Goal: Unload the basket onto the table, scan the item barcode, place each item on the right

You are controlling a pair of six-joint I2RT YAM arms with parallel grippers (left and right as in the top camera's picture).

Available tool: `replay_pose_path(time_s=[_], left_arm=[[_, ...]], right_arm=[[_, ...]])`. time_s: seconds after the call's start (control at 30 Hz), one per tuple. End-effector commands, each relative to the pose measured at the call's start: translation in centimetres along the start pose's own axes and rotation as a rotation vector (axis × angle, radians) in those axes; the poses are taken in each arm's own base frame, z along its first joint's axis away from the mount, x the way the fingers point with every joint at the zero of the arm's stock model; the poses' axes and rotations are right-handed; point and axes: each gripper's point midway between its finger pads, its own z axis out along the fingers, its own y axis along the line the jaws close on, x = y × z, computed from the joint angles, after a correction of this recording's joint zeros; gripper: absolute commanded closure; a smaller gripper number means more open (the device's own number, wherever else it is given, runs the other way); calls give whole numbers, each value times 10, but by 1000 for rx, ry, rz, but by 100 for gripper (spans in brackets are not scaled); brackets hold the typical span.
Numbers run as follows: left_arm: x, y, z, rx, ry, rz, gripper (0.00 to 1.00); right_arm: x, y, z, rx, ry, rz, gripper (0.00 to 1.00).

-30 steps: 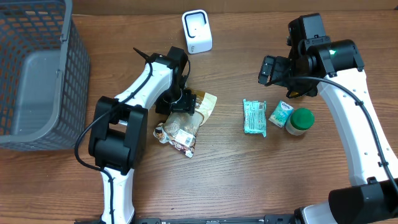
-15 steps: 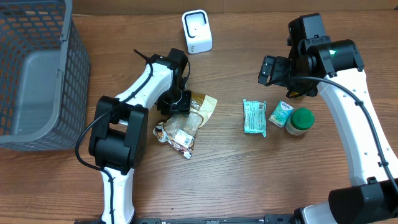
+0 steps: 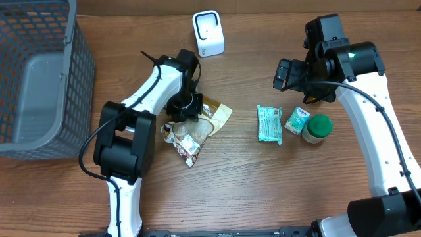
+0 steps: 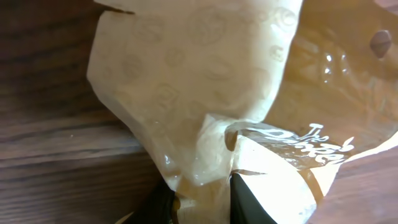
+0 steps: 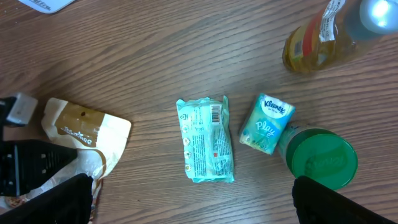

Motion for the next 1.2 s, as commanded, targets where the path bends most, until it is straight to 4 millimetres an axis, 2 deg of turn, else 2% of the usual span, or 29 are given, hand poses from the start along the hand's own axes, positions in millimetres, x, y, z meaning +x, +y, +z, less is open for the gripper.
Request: replay_pose_path(time_s=[0.0, 0.1, 0.3, 0.53, 0.83, 1.17], left_arm=[[-17, -22, -38, 124, -82, 69, 85], [-20, -40, -64, 223, -130, 125, 86], [-12, -71, -115, 427, -211, 266, 96], [3, -90, -154, 625, -222, 281, 96], [13, -98, -156, 675, -179, 277, 96], [13, -97, -156, 676, -172, 254, 96]], right_arm=[[-2, 2, -7, -12, -20, -6, 0], [-2, 2, -7, -12, -20, -6, 0], [-2, 2, -7, -12, -20, -6, 0], [-2, 2, -7, -12, -20, -6, 0], [-2, 2, -7, -12, -20, -6, 0], [-2, 2, -7, -12, -20, -6, 0]])
